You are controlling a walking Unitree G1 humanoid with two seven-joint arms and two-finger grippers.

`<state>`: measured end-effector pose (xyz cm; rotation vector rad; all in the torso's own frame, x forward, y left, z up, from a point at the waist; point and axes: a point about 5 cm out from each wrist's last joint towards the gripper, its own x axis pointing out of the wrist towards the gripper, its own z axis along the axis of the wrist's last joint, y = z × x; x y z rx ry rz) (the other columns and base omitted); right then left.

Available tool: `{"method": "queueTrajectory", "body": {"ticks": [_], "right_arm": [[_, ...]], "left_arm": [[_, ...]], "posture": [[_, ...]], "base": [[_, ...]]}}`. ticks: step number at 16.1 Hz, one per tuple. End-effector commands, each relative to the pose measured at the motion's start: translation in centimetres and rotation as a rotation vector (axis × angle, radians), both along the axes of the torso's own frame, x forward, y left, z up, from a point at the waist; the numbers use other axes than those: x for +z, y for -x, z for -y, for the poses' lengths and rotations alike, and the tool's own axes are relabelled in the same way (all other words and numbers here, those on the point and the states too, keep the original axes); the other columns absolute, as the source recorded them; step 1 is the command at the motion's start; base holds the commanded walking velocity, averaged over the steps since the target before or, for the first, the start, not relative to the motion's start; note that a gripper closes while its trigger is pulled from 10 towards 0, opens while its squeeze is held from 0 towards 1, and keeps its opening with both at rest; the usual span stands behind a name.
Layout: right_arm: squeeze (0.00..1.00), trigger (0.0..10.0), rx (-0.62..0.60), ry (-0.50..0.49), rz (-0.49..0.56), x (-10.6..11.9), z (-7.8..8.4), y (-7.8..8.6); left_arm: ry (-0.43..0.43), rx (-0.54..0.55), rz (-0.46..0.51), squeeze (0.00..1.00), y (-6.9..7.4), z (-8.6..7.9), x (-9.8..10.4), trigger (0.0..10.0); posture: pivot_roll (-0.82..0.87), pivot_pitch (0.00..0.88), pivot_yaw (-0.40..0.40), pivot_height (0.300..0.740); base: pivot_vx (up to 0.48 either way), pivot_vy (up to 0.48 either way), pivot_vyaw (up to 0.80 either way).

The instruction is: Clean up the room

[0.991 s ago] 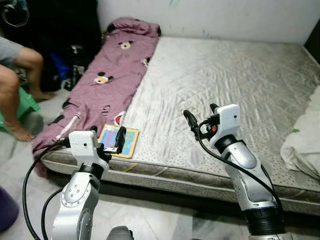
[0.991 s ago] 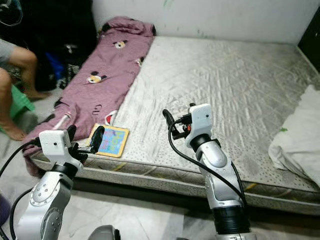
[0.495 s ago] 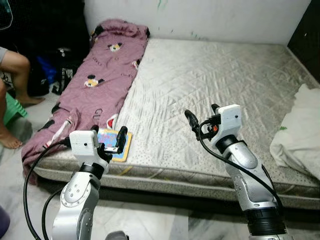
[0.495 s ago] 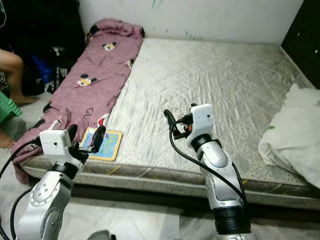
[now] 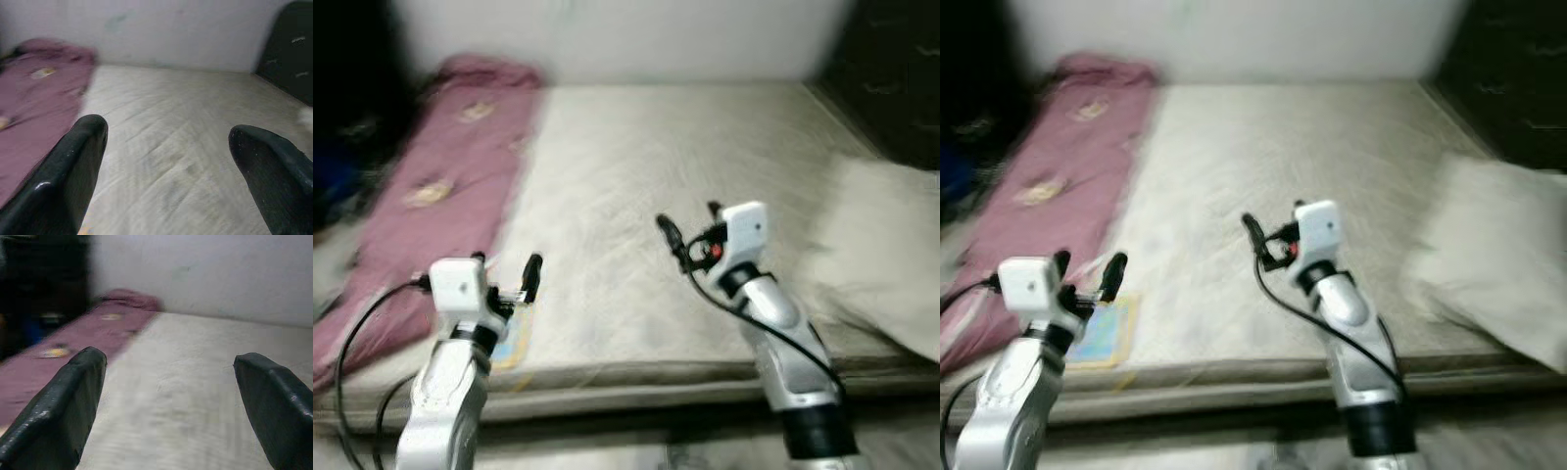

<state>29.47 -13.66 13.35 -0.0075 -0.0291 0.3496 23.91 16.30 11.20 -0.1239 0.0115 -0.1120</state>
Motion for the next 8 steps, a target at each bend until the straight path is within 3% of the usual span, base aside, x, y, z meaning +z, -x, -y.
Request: {"method": "queueTrajectory", "body": {"ticks": [1,7,8], "right_arm": [[0.00,10.0,-0.026,0.003,-0.023,-0.4,0.7,0.0],[0.00,10.0,-0.071,0.009,-0.028,-0.8,1.2,0.1],[0.00,10.0,-0.080,0.014,-0.033,-0.9,1.3,0.0]], "left_arm": [[-0.010,0.004,-0.038,0.00,0.2,0.4,-0.6,10.0],[-0.119,0.040,-0.007,0.00,-0.5,-0.4,-0.5,10.0],[-0.183,0.123,-0.022,0.00,-0.8,-0.8,-0.5,10.0]], "posture": [[-0.11,0.000,-0.003,0.740],[-0.11,0.000,0.000,0.740],[-0.11,0.000,-0.005,0.740]], "base": [[0.000,0.000,0.00],[0.000,0.000,0.00],[0.000,0.000,0.00]]}}
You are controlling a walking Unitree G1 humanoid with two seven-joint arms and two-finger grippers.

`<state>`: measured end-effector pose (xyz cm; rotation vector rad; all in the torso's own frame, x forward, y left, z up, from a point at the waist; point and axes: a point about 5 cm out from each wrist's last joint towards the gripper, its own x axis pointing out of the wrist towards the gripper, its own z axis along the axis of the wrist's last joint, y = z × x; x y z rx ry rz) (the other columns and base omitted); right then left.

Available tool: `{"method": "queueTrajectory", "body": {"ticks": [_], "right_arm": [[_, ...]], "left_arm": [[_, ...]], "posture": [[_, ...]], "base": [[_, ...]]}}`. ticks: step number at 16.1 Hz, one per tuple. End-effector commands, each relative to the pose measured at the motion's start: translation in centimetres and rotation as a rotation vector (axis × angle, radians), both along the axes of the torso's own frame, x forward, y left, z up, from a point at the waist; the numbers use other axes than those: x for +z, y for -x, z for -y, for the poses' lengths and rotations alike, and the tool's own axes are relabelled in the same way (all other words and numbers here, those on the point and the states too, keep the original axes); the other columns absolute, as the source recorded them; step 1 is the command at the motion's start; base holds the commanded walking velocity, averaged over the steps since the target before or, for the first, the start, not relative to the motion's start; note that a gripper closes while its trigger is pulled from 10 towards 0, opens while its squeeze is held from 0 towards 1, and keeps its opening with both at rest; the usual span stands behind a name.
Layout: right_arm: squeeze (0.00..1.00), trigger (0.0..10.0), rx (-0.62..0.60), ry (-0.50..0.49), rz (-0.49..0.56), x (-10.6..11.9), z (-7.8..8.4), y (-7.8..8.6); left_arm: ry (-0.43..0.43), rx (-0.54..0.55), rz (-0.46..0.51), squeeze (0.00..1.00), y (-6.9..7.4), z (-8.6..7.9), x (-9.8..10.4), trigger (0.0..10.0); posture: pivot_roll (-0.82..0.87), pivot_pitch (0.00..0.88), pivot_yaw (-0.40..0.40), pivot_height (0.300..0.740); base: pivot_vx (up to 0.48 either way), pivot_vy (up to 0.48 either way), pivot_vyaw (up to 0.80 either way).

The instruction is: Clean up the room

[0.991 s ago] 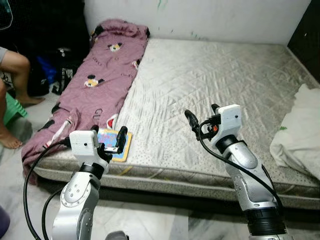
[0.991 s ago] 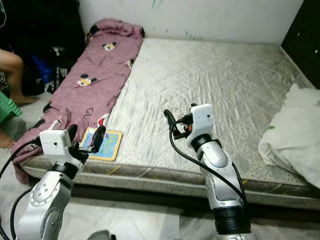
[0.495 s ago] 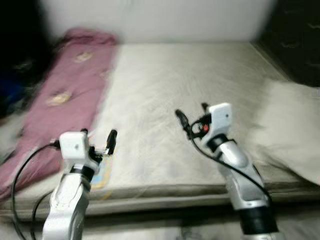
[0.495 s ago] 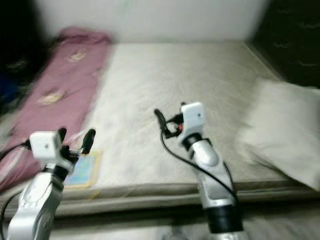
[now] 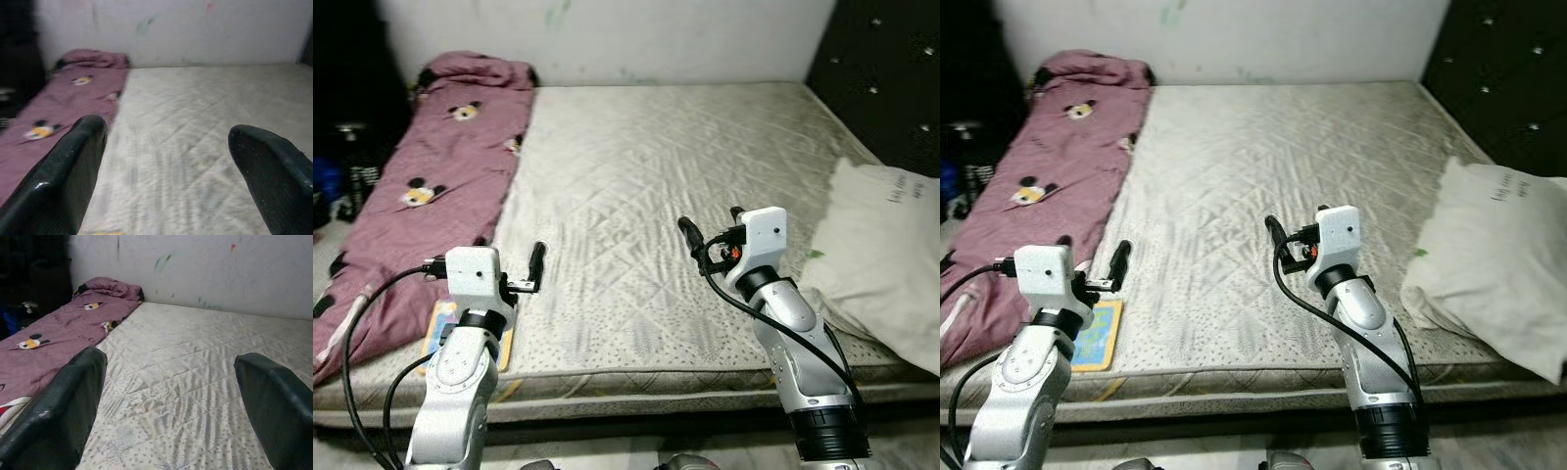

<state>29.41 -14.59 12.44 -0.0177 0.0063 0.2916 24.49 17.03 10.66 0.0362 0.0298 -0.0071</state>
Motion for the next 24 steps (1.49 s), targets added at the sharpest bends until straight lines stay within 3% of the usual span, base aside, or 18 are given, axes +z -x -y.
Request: {"method": "queueTrajectory", "body": {"ticks": [1,3,19,21,24], "right_arm": [[0.00,10.0,-0.023,0.003,-0.001,-0.1,0.3,0.1],[0.00,10.0,-0.020,0.020,-0.004,-0.4,0.0,0.0],[0.00,10.0,-0.020,0.020,-0.004,-0.4,0.0,0.0],[0.00,10.0,-0.071,0.017,-0.020,-1.0,0.3,0.0],[0.00,10.0,-0.063,0.017,-0.023,-1.1,0.1,-0.1]], "left_arm": [[-0.037,0.016,0.008,0.00,-0.1,-0.2,0.1,10.0],[0.021,0.023,-0.022,0.00,0.2,-0.3,-0.4,10.0],[0.021,0.023,-0.022,0.00,0.2,-0.3,-0.4,10.0],[0.112,0.032,-0.022,0.00,1.2,0.4,-0.9,10.0],[0.120,0.038,-0.021,0.00,1.2,0.3,-1.0,10.0]], "posture": [[-0.10,0.000,-0.012,0.740],[-0.10,0.000,-0.012,0.740],[-0.10,0.000,-0.012,0.740],[-0.09,0.000,-0.039,0.740],[-0.09,0.000,-0.044,0.740]], "base": [[0.000,0.000,0.00],[0.000,0.000,0.00],[0.000,0.000,0.00],[0.000,-0.307,0.00],[0.000,-0.480,0.00]]}}
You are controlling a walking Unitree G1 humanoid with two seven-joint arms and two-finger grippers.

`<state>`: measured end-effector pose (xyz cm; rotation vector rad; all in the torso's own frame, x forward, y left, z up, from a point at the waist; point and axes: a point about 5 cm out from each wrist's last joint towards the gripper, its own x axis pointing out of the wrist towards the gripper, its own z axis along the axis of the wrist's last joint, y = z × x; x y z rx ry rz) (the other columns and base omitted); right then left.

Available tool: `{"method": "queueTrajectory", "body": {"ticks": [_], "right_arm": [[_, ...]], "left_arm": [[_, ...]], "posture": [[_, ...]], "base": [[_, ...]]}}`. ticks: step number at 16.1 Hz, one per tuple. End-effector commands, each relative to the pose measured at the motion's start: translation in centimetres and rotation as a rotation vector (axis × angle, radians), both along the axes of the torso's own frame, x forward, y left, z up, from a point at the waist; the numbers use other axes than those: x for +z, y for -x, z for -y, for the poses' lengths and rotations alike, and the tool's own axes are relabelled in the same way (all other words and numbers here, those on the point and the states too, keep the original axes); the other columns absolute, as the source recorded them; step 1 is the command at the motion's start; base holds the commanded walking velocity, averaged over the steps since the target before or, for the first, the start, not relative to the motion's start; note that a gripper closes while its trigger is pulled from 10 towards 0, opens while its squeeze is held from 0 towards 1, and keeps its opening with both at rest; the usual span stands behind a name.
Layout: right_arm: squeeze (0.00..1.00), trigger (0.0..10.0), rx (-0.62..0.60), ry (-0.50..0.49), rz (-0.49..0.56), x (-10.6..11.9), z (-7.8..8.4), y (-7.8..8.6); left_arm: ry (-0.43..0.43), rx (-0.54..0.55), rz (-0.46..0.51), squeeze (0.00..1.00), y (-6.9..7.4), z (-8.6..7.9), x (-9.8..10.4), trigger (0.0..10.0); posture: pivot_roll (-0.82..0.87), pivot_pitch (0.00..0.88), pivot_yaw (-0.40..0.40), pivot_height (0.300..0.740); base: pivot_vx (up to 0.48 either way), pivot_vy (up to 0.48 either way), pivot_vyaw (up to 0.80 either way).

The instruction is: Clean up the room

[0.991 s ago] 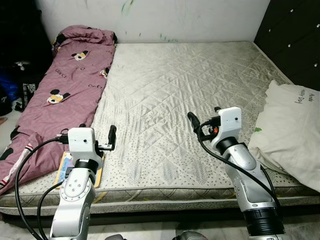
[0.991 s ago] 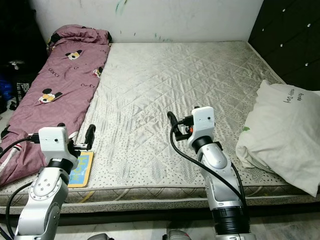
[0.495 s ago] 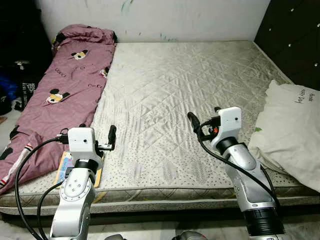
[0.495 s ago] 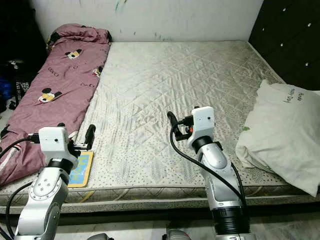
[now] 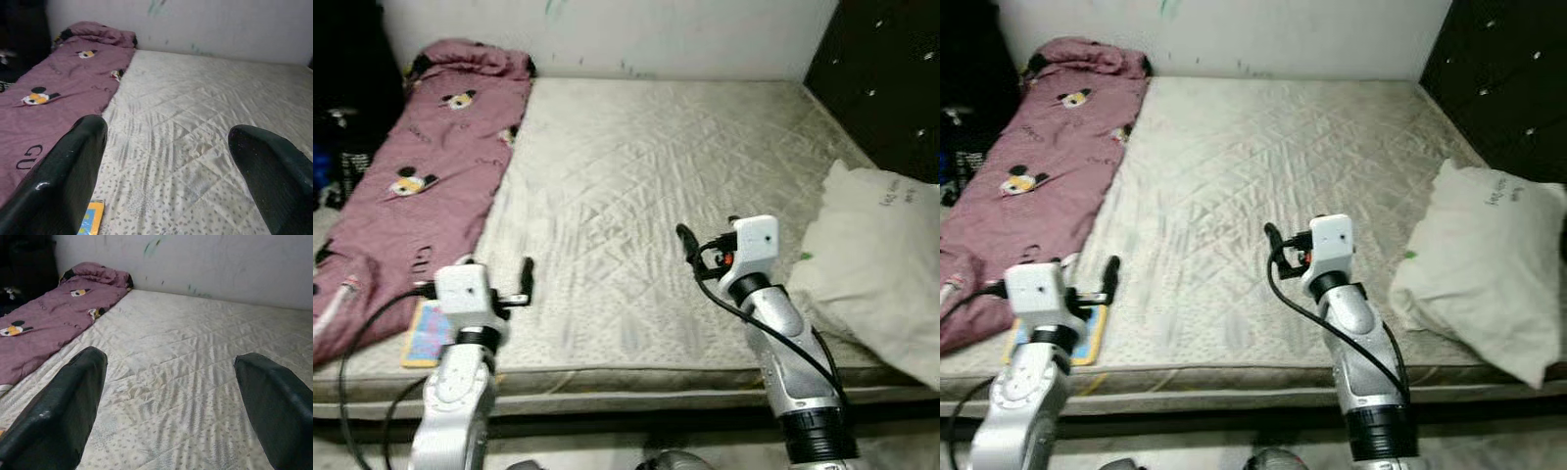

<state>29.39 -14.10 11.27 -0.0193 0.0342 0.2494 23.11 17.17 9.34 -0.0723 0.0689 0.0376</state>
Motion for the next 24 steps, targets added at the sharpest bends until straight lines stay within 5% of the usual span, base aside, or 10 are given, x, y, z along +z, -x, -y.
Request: {"method": "queueTrajectory", "body": {"ticks": [1,24], "right_arm": [[0.00,10.0,-0.020,0.012,0.004,0.09,0.59,-0.12],[0.00,10.0,0.004,0.029,0.013,-0.02,0.46,-0.54]], "left_arm": [[0.012,-0.008,0.019,0.00,-0.15,0.49,0.36,10.0],[0.042,-0.029,0.058,0.00,-0.23,0.78,0.72,10.0]], "posture": [[-0.08,0.000,-0.047,0.740],[-0.08,0.000,-0.055,0.740]], "base": [[0.000,-0.368,0.00],[0.000,-0.313,0.00]]}}
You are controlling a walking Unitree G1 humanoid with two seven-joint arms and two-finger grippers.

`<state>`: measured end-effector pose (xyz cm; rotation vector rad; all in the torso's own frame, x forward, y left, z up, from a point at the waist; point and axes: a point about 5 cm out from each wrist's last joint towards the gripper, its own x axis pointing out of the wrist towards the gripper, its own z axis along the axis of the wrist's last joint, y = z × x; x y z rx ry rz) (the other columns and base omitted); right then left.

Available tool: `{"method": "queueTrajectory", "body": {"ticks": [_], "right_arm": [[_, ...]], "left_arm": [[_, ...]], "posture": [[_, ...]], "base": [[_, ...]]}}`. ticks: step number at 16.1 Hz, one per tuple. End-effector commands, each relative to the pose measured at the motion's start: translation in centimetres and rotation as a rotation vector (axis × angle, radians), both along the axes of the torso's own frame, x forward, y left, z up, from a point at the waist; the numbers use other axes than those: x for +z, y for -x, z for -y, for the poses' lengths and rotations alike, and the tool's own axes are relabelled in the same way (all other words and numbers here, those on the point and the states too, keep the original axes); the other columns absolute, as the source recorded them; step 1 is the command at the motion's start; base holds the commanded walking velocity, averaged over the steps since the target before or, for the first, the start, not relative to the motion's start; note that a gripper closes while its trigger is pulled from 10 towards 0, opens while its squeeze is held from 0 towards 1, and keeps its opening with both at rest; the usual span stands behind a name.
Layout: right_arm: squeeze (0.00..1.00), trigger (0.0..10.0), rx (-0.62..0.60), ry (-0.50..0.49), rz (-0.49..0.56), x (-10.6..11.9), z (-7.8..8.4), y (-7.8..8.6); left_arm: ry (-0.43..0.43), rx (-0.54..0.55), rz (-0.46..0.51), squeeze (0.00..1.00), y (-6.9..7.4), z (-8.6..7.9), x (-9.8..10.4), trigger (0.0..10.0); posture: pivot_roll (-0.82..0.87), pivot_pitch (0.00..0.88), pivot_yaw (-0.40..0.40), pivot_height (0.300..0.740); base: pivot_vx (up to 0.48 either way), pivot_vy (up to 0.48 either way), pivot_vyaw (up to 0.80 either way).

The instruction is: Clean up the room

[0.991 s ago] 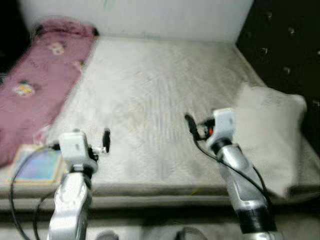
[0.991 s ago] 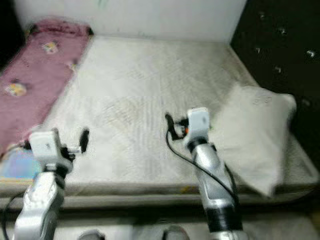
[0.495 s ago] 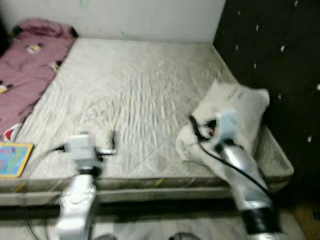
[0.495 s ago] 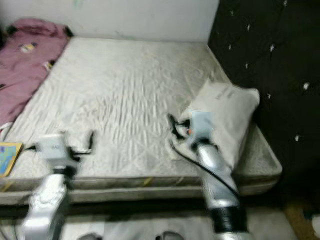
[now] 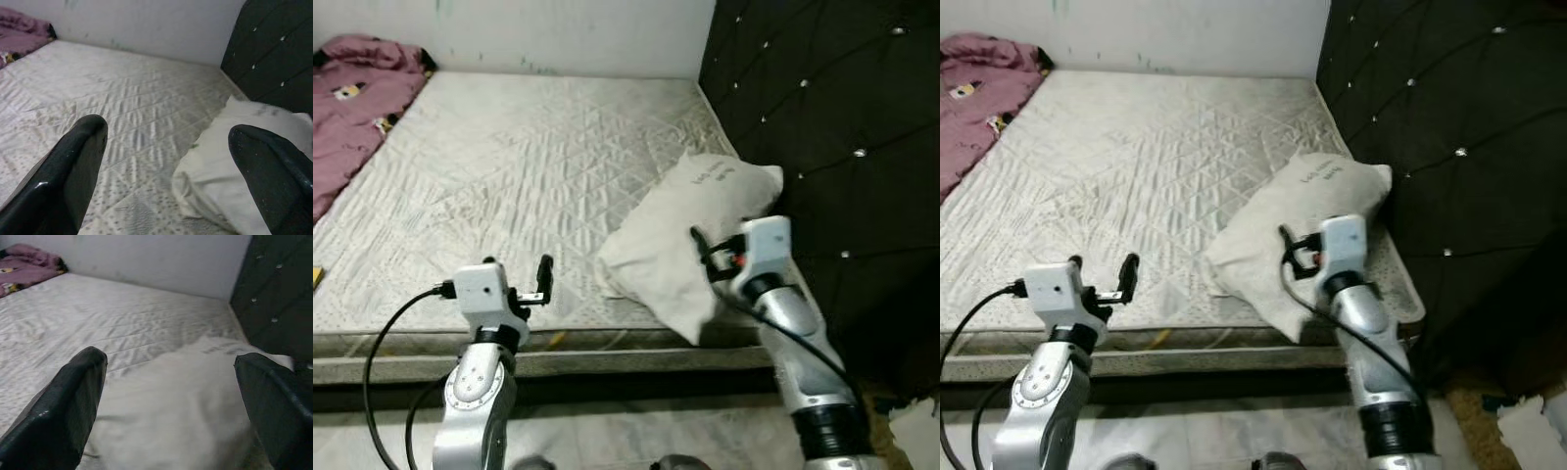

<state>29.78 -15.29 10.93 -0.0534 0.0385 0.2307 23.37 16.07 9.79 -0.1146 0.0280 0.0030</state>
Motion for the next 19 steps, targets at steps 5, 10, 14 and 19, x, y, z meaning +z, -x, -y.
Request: {"method": "queueTrajectory", "body": {"ticks": [5,10,14,19], "right_arm": [[0.00,10.0,0.027,0.000,0.016,0.31,-0.76,-0.27],[0.00,10.0,0.030,0.001,0.018,0.34,-0.82,-0.33],[0.00,10.0,0.028,0.002,0.020,0.34,-0.82,-0.40],[0.00,10.0,0.025,0.007,0.017,0.22,-0.83,-0.46]], "left_arm": [[0.008,-0.016,0.029,0.00,-0.03,-0.11,0.33,10.0],[0.012,-0.021,0.033,0.00,-0.04,-0.09,0.33,10.0],[0.009,-0.022,0.035,0.00,-0.08,-0.08,0.33,10.0],[-0.015,0.026,-0.004,0.00,-0.34,-0.46,-0.13,10.0]], "posture": [[-0.08,0.000,-0.059,0.740],[-0.08,0.000,-0.060,0.740],[-0.08,0.000,-0.060,0.740],[-0.07,0.000,-0.065,0.740]], "base": [[0.262,0.000,0.00],[0.409,0.000,0.00],[0.384,0.000,0.00],[0.000,0.000,0.00]]}}
